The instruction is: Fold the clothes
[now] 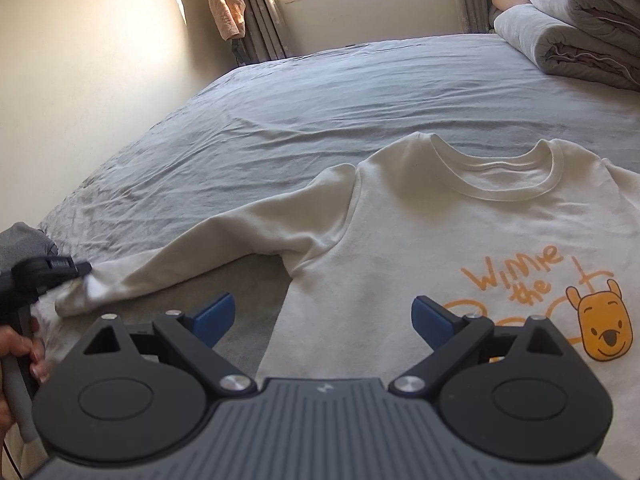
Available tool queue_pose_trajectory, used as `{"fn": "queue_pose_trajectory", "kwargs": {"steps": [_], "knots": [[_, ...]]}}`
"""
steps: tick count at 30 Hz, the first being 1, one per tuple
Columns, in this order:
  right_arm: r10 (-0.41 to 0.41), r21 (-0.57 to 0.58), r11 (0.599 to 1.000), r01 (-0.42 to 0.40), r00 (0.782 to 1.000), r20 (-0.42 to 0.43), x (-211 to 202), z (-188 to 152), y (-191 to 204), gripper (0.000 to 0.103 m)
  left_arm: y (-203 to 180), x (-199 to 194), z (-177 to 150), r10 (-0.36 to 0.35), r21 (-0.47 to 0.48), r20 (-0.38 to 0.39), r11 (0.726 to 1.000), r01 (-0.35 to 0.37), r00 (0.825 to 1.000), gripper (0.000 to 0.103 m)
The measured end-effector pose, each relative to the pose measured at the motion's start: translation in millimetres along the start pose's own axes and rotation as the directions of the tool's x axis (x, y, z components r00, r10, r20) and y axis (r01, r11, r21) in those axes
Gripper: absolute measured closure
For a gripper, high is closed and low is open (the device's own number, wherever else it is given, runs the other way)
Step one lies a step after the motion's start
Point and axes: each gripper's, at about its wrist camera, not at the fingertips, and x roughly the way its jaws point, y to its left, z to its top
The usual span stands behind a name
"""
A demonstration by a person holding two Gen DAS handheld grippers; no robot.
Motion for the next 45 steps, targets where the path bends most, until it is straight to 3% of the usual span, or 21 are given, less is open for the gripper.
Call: {"fn": "queue_pose_trajectory", "kwargs": {"steps": [4, 6, 9, 11, 12, 13, 17, 20, 22, 27, 29, 31, 32, 34, 36, 39, 41, 45], "knots": [[-0.002, -0.002, 1.0, 0.002, 1.0, -0.003, 0.3, -2.3, 0.2, 0.006, -2.5, -7.7, 8.6, 0.005, 0.037, 0.18, 0.999, -0.011, 0.984, 0.102], [0.001, -0.002, 1.0, -0.001, 1.0, -0.003, -0.9, -3.7, 0.6, 0.006, -5.6, -3.9, 7.8, 0.021, 0.053, 0.196, 0.998, -0.032, 0.98, 0.101], [0.004, -0.013, 1.0, -0.004, 1.0, 0.0, -4.5, -5.7, 3.0, 0.006, -2.7, 0.8, 8.2, 0.026, 0.022, 0.149, 0.999, -0.03, 0.989, 0.096], [0.004, -0.026, 1.0, -0.004, 1.0, 0.008, -8.7, -6.7, 5.4, 0.006, -0.2, 3.8, 8.6, 0.026, -0.004, 0.112, 1.0, -0.026, 0.993, 0.072], [0.006, -0.034, 0.999, -0.006, 1.0, 0.014, -10.8, -6.8, 6.3, 0.006, 3.1, 3.9, 8.7, 0.016, -0.033, 0.091, 0.999, -0.013, 0.996, 0.051], [0.008, -0.042, 0.999, -0.007, 1.0, 0.018, -12.9, -6.9, 7.0, 0.006, 6.7, 3.6, 8.2, 0.009, -0.064, 0.068, 0.998, -0.004, 0.998, 0.045], [0.003, -0.059, 0.998, -0.001, 0.999, 0.033, -19.2, -6.5, 7.9, 0.006, 20.6, 8.6, 1.3, -0.002, -0.175, -0.072, 0.984, -0.011, 0.997, 0.045], [0.003, -0.058, 0.998, -0.001, 0.999, 0.036, -20.2, -6.5, 8.0, 0.006, 32.2, 14.3, -8.5, -0.035, -0.269, -0.176, 0.963, -0.014, 0.984, 0.045], [0.004, -0.056, 0.998, -0.002, 0.999, 0.036, -20.3, -6.5, 8.4, 0.006, 39.7, 14.9, -15.0, -0.066, -0.333, -0.205, 0.943, -0.006, 0.977, 0.045], [0.011, -0.062, 0.998, -0.009, 1.0, 0.029, -18.6, -7.7, 11.4, 0.006, 45.2, 11.9, -23.9, -0.071, -0.42, -0.171, 0.908, -0.007, 0.983, 0.051], [0.012, -0.061, 0.998, -0.01, 1.0, 0.024, -17.0, -8.6, 12.3, 0.006, 43.9, 13.2, -27.9, -0.047, -0.432, -0.149, 0.901, -0.023, 0.988, 0.063], [0.011, -0.062, 0.998, -0.009, 1.0, 0.02, -15.5, -9.0, 12.0, 0.006, 43.6, 15.8, -30.0, -0.022, -0.429, -0.134, 0.902, -0.039, 0.991, 0.096], [0.01, -0.062, 0.998, -0.009, 1.0, 0.018, -14.7, -9.2, 11.9, 0.006, 45.0, 17.9, -31.0, -0.015, -0.432, -0.134, 0.901, -0.045, 0.991, 0.103], [0.008, -0.062, 0.998, -0.007, 1.0, 0.014, -13.3, -9.3, 10.9, 0.006, 48.2, 18.2, -30.8, 0.032, -0.426, -0.112, 0.902, -0.077, 0.993, 0.103], [0.005, -0.059, 0.998, -0.004, 1.0, 0.01, -11.9, -9.6, 8.6, 0.006, 46.6, 12.2, -25.2, 0.116, -0.369, -0.055, 0.921, -0.128, 0.992, 0.103], [-0.001, -0.052, 0.999, 0.001, 1.0, 0.004, -9.4, -9.8, 4.8, 0.006, 41.6, 9.2, -18.1, 0.175, -0.296, -0.024, 0.939, -0.174, 0.984, 0.103], [-0.007, -0.046, 0.999, 0.007, 1.0, 0.005, -7.7, -8.9, 2.6, 0.006, 37.7, 8.3, -17.7, 0.172, -0.276, -0.025, 0.945, -0.172, 0.985, 0.098], [-0.018, -0.031, 0.999, 0.019, 1.0, 0.026, -7.5, -7.5, -0.5, 0.006, 26.2, 4.5, -17.0, 0.095, -0.258, -0.011, 0.961, -0.095, 0.995, 0.088]]}}
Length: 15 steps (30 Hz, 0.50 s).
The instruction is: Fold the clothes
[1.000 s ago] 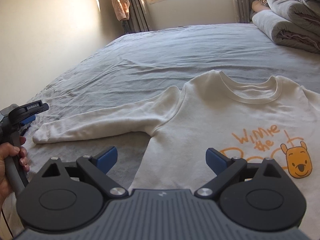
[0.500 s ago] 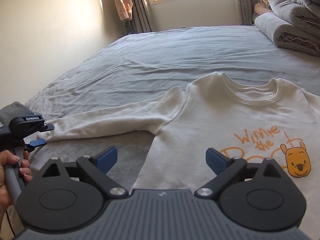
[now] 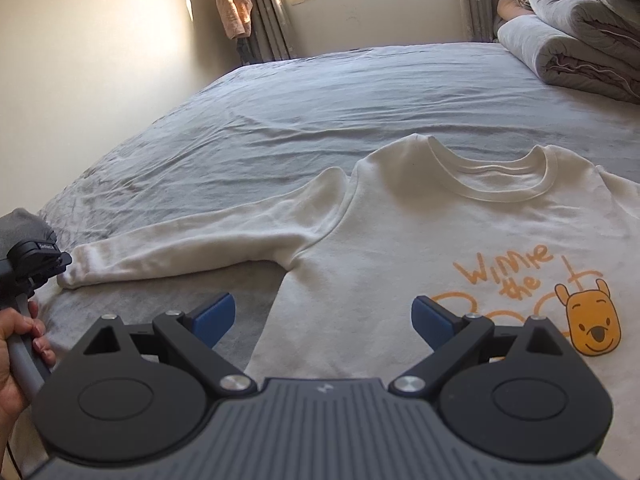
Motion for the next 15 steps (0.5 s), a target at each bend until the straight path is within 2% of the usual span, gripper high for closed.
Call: {"fn": "queue_pose_trajectory", "kwargs": {"steps": [1, 3, 4, 8, 12, 15], "knots": [[-0.001, 0.0, 1.0, 0.001, 1.0, 0.008, -0.3, 0.2, -0.3, 0.006, -3.6, -0.9, -1.2, -0.02, 0.01, -0.002, 1.0, 0.02, 1.0, 0.085], [0.009, -0.014, 1.0, -0.009, 1.0, 0.014, 1.3, 2.5, -0.3, 0.022, -11.1, -2.4, -4.5, -0.061, 0.024, -0.015, 0.998, 0.062, 0.998, 0.076], [0.017, -0.023, 1.0, -0.017, 1.0, 0.014, 2.6, 4.1, -0.2, 0.023, -15.5, -2.5, -6.4, -0.085, 0.029, -0.029, 0.996, 0.086, 0.996, 0.072], [0.033, -0.052, 0.998, -0.031, 0.998, 0.045, 12.5, 17.3, -1.2, 0.03, -36.9, -1.5, -15.3, -0.164, 0.081, -0.092, 0.982, 0.172, 0.982, 0.071], [0.113, -0.066, 0.992, -0.11, 0.993, 0.04, 21.3, 26.8, 7.4, 0.045, -46.9, -4.2, -19.2, -0.167, 0.117, -0.129, 0.976, 0.182, 0.978, 0.067], [0.185, -0.201, 0.963, -0.178, 0.983, 0.016, 25.1, 17.6, 33.4, 0.051, -42.9, -1.2, -17.6, -0.161, 0.117, -0.159, 0.977, 0.18, 0.974, 0.066]]}}
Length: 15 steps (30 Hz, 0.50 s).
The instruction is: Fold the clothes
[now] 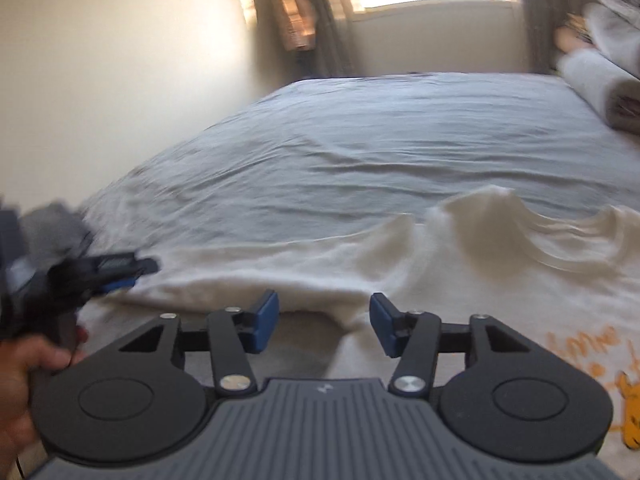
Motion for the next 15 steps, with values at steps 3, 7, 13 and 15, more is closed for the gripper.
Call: {"fn": "queue_pose_trajectory", "kwargs": {"steps": [3, 7, 13, 15], "knots": [[0.023, -0.188, 0.982, -0.026, 1.0, -0.02, 12.7, -7.7, 29.5, 0.051, 6.2, 5.5, 3.2, -0.004, 0.007, -0.019, 1.0, 0.004, 1.0, 0.066], [0.018, -0.358, 0.933, -0.024, 1.0, -0.02, 27.7, -15.5, 56.7, 0.05, 17.3, 8.9, 8.9, 0.001, -0.009, -0.032, 1.0, -0.001, 0.999, 0.066], [-0.038, -0.53, 0.848, 0.023, 0.999, -0.018, 51.9, -23.5, 70.8, 0.05, 27.5, 6.9, 13.0, 0.01, -0.035, -0.055, 0.999, -0.012, 0.998, 0.063], [-0.048, -0.563, 0.826, 0.032, 0.999, -0.013, 58.0, -24.3, 71.8, 0.05, 29.1, 5.1, 13.0, 0.019, -0.037, -0.059, 0.999, -0.021, 0.998, 0.061]]}}
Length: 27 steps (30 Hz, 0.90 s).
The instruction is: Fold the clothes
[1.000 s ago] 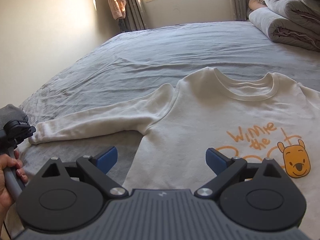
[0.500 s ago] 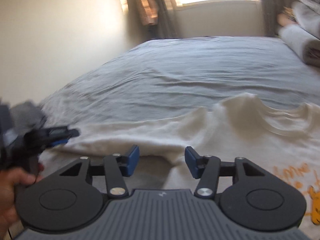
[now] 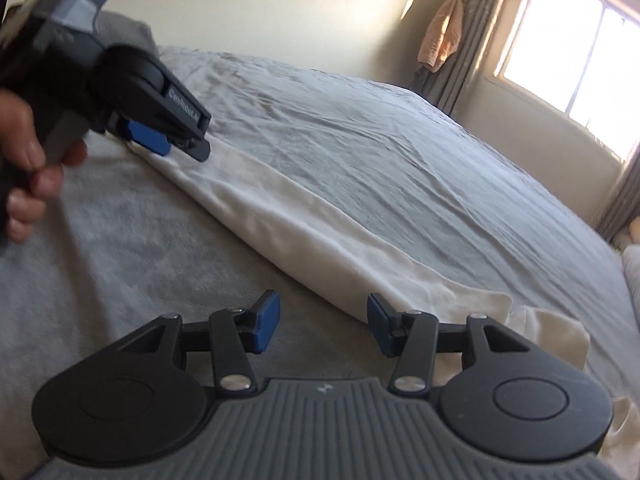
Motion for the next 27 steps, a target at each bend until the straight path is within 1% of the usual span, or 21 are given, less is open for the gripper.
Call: {"fn": "queue_pose_trajectory", "kwargs": {"steps": [2, 4, 5, 6, 7, 11, 12, 13, 14, 16, 19, 20, 22, 23, 24, 25, 26, 27], "knots": [[-0.004, -0.035, 0.999, 0.004, 1.0, 0.001, 5.8, 1.9, 1.8, 0.05, 2.1, -1.2, 0.6, 0.015, -0.012, -0.002, 1.0, -0.015, 1.0, 0.059], [-0.01, -0.077, 0.997, 0.01, 1.0, 0.007, 10.7, 5.5, 6.5, 0.055, 4.8, -2.8, 1.9, 0.027, -0.028, -0.001, 0.999, -0.027, 1.0, 0.056], [-0.009, -0.099, 0.995, 0.01, 1.0, 0.004, 13.8, 7.8, 8.5, 0.067, 5.9, -3.3, 2.5, 0.032, -0.035, 0.0, 0.999, -0.032, 0.999, 0.055], [-0.006, -0.116, 0.993, 0.004, 1.0, -0.009, 16.2, 9.7, 10.0, 0.095, 6.9, -3.7, 3.0, 0.037, -0.04, 0.001, 0.999, -0.037, 0.999, 0.053], [0.002, -0.115, 0.993, -0.004, 1.0, -0.018, 17.5, 11.8, 9.3, 0.102, 7.9, -4.1, 3.4, 0.042, -0.046, 0.003, 0.998, -0.042, 0.999, 0.052], [0.07, 0.047, 0.996, -0.07, 0.998, -0.007, 12.2, 21.0, -14.5, 0.102, 13.9, -4.9, 6.1, 0.053, -0.073, 0.004, 0.996, -0.052, 0.999, 0.05], [0.095, 0.116, 0.989, -0.095, 0.995, 0.008, 9.0, 21.8, -24.1, 0.102, 15.8, -5.3, 6.5, 0.055, -0.082, 0.005, 0.995, -0.055, 0.998, 0.05], [0.117, 0.167, 0.979, -0.118, 0.993, 0.017, 6.5, 21.6, -31.7, 0.102, 17.4, -5.5, 6.8, 0.065, -0.09, 0.005, 0.994, -0.065, 0.998, 0.045], [0.137, 0.196, 0.971, -0.138, 0.99, 0.021, 5.1, 21.1, -36.8, 0.102, 18.9, -5.5, 7.0, 0.079, -0.096, 0.007, 0.992, -0.078, 0.997, 0.043], [0.173, 0.218, 0.961, -0.173, 0.985, 0.021, 2.3, 19.9, -40.9, 0.102, 21.1, -5.4, 7.2, 0.081, -0.102, 0.007, 0.992, -0.08, 0.997, 0.043], [0.245, 0.194, 0.95, -0.243, 0.969, 0.012, -4.4, 18.5, -36.2, 0.102, 20.6, -4.1, 7.2, 0.082, -0.095, 0.006, 0.992, -0.081, 0.997, 0.042], [0.254, 0.176, 0.952, -0.251, 0.967, 0.003, -6.0, 18.3, -32.6, 0.102, 19.8, -3.8, 7.0, 0.085, -0.093, 0.006, 0.992, -0.084, 0.996, 0.041], [0.239, 0.119, 0.965, -0.234, 0.971, -0.022, -9.0, 18.2, -19.4, 0.102, 18.4, -3.3, 6.6, 0.09, -0.091, 0.007, 0.992, -0.089, 0.996, 0.04], [0.209, 0.088, 0.974, -0.206, 0.978, -0.023, -9.1, 18.4, -14.1, 0.099, 17.6, -3.2, 6.4, 0.091, -0.091, 0.007, 0.992, -0.09, 0.996, 0.039], [0.181, 0.061, 0.982, -0.179, 0.983, -0.02, -9.0, 18.7, -9.6, 0.09, 16.6, -3.2, 6.2, 0.092, -0.09, 0.008, 0.992, -0.091, 0.996, 0.038], [0.155, 0.043, 0.987, -0.154, 0.988, -0.01, -8.5, 19.2, -7.1, 0.087, 15.9, -3.4, 6.1, 0.093, -0.088, 0.009, 0.992, -0.092, 0.996, 0.037], [0.134, 0.032, 0.99, -0.134, 0.991, 0.002, -8.3, 19.8, -5.5, 0.078, 15.2, -3.7, 6.1, 0.094, -0.086, 0.012, 0.992, -0.093, 0.996, 0.037], [0.124, 0.046, 0.991, -0.124, 0.992, 0.014, -8.4, 20.3, -7.6, 0.07, 14.5, -4.0, 6.0, 0.093, -0.081, 0.015, 0.993, -0.091, 0.996, 0.037]]}}
